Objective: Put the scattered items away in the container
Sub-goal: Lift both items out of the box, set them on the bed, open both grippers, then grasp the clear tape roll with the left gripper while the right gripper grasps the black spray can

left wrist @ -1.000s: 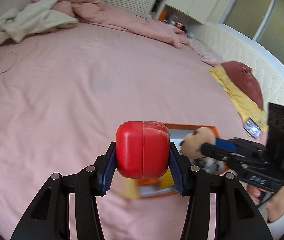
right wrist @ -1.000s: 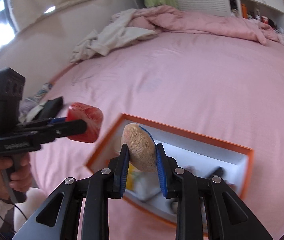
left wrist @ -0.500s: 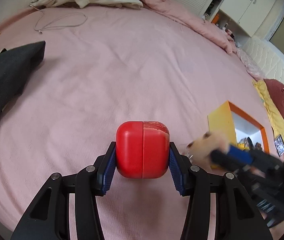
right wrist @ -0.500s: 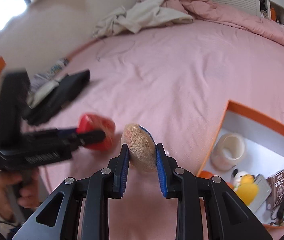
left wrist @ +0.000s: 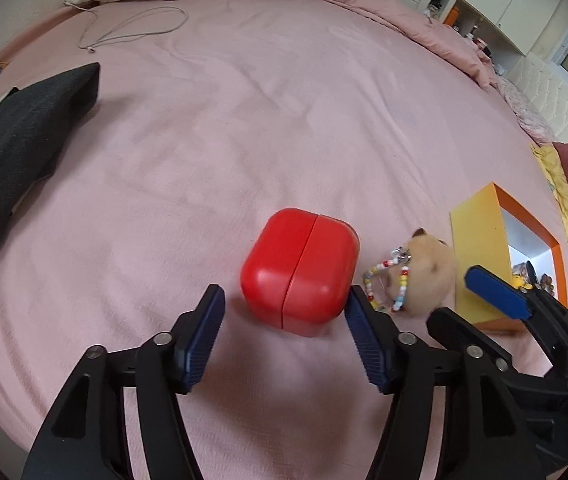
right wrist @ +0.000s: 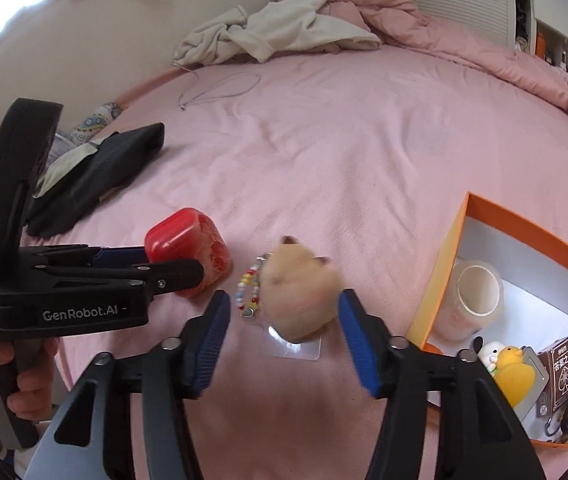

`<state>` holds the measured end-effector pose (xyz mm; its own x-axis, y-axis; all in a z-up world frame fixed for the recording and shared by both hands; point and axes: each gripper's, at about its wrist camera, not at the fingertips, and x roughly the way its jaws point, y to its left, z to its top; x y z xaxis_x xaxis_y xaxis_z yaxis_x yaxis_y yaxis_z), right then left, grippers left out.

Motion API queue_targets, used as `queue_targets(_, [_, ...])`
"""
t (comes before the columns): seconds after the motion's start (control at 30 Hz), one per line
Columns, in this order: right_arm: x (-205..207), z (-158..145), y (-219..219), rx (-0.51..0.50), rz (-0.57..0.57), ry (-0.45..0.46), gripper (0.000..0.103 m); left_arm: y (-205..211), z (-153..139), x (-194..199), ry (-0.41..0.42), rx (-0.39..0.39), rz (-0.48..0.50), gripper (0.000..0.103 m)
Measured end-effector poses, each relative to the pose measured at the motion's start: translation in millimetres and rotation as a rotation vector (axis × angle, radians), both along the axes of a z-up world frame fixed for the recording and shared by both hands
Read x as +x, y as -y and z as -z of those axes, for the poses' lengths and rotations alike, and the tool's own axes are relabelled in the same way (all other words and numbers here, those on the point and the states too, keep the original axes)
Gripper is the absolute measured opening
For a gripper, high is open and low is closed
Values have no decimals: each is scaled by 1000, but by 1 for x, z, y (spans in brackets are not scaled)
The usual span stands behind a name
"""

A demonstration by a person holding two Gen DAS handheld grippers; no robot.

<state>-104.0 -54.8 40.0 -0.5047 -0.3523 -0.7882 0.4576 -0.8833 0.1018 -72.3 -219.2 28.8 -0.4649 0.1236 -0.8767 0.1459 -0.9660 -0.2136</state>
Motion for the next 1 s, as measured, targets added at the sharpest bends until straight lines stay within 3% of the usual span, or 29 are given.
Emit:
queue_targets(0.27, [7,-26,-23,-100,20,-41,59,2,-28,16,-78,-8,-54,66])
queue_targets(0.43, [4,-58,-82,-227,82,-58,59,-5,-64,16,-176,-23,-65,66])
queue_targets(0.6, [-19,-72,-156,-260,187,29,58,-47,-94,9,-236,16,100,66])
queue_targets(0.7, [-31,-77,-190,-195,238,65,57,-88,-95,-9,-202,73,252,66])
queue_targets(0.77, [-35,-78,-208,-209,260,100,57,-115,-91,-24,-172,89,323,66])
queue_targets(1.0, [-40,-58,-245,-71,259,239,55,-195,-63,-60,-46,23,445,66])
